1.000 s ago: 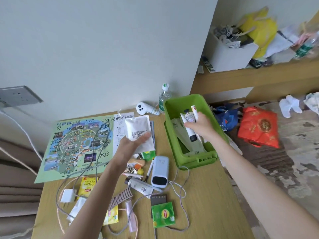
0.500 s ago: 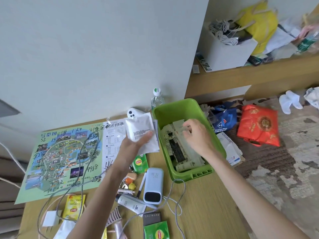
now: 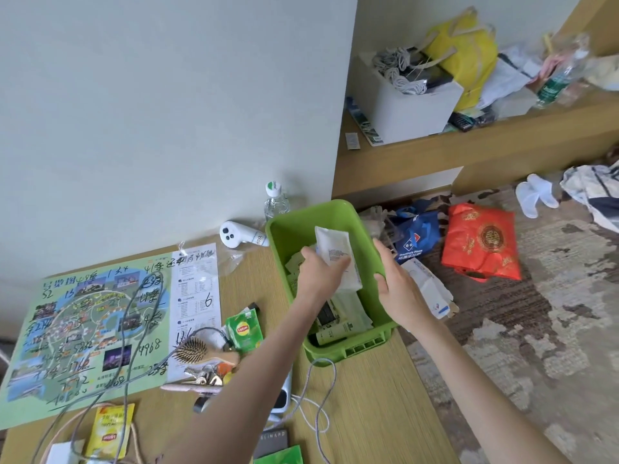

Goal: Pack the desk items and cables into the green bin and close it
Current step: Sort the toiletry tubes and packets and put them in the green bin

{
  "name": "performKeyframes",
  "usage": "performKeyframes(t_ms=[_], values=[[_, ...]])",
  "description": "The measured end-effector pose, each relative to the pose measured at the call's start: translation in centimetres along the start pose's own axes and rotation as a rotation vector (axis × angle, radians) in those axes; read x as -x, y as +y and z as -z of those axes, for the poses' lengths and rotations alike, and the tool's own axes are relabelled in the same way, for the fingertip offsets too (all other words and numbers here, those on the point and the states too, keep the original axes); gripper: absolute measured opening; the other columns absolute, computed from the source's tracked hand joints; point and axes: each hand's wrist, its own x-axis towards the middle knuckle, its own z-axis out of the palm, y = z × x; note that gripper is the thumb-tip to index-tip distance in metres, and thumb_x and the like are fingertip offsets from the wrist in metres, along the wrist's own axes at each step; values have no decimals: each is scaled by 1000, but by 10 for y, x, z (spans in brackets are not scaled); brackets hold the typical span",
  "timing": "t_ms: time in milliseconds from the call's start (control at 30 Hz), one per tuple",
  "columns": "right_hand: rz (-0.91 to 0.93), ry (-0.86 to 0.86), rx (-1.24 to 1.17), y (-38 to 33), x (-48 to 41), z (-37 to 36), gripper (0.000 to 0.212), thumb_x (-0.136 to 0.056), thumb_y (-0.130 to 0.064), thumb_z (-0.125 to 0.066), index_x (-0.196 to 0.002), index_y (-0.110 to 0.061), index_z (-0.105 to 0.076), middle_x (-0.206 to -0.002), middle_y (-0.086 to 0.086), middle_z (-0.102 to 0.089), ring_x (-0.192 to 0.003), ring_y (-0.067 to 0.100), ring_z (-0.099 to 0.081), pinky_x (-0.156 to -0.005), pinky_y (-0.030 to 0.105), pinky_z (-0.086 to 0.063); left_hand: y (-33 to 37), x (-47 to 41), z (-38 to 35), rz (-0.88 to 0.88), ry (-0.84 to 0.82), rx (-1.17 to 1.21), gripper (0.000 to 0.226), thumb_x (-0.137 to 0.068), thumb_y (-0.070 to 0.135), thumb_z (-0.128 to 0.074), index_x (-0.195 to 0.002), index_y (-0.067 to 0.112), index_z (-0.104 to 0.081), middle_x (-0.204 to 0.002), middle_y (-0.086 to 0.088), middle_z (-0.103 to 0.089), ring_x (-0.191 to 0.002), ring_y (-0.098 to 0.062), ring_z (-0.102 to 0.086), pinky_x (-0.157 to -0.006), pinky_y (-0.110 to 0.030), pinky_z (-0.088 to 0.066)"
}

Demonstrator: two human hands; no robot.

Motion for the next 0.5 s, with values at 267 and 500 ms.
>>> performKeyframes(t_ms=[267,500], values=[[-10,9,38,3,-2,-4,72,-97,-7,-49,-155,-24,-10,-144,10,-50,-101,29,-64,-73,34,-51,0,-30,-15,197,-52,-118,92,-88,40,-67,-148,2,-9,-143,-20,-42,-129,-36,-46,-105,-44,-41],[-6,4,98,1,-2,-3,73,-96,-6,-50,-155,-21,-9,-148,9,-45,-96,28,-65,-65,32,-50,1,-1,24,-266,21,-403,43,-96,30,-56,-132,7,-50,-131,-11,-56,-118,-26,-55,-97,-42,-48]])
